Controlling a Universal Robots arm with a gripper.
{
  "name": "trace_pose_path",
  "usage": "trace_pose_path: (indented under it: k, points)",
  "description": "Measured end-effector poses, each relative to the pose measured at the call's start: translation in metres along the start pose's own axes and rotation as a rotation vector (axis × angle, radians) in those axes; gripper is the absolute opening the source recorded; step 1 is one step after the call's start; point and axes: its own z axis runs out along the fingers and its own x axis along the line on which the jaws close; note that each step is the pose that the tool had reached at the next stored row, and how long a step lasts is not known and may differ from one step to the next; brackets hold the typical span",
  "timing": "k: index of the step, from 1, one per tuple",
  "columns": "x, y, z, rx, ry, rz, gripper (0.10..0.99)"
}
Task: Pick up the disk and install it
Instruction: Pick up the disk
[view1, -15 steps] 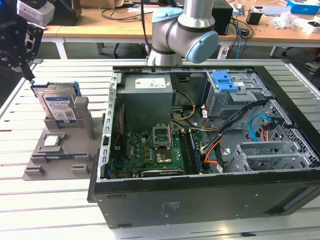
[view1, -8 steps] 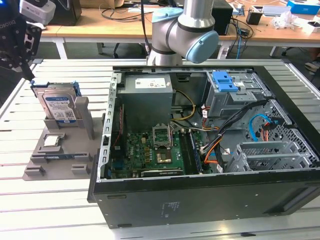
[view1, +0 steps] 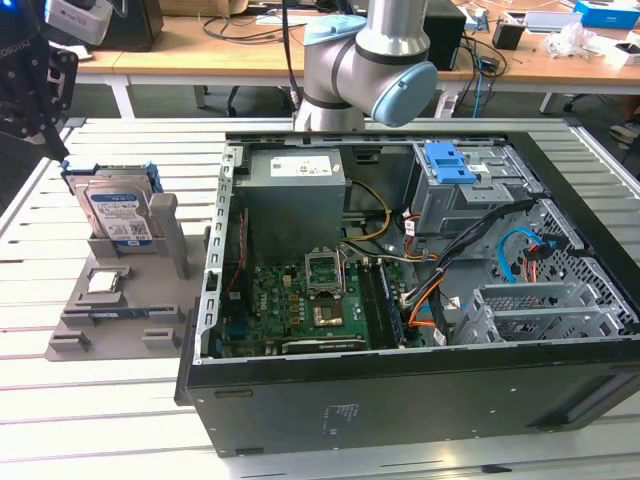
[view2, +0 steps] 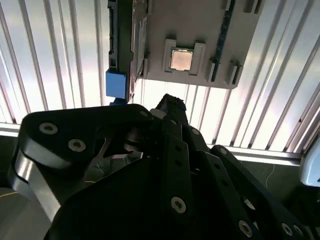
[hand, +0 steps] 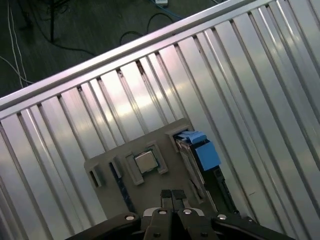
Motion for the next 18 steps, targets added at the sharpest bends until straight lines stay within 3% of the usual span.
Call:
trace_pose_path:
  k: [18]
  points:
    - [0.0000, 0.0000, 0.0000, -0.005, 0.0087, -0.225, 0.106]
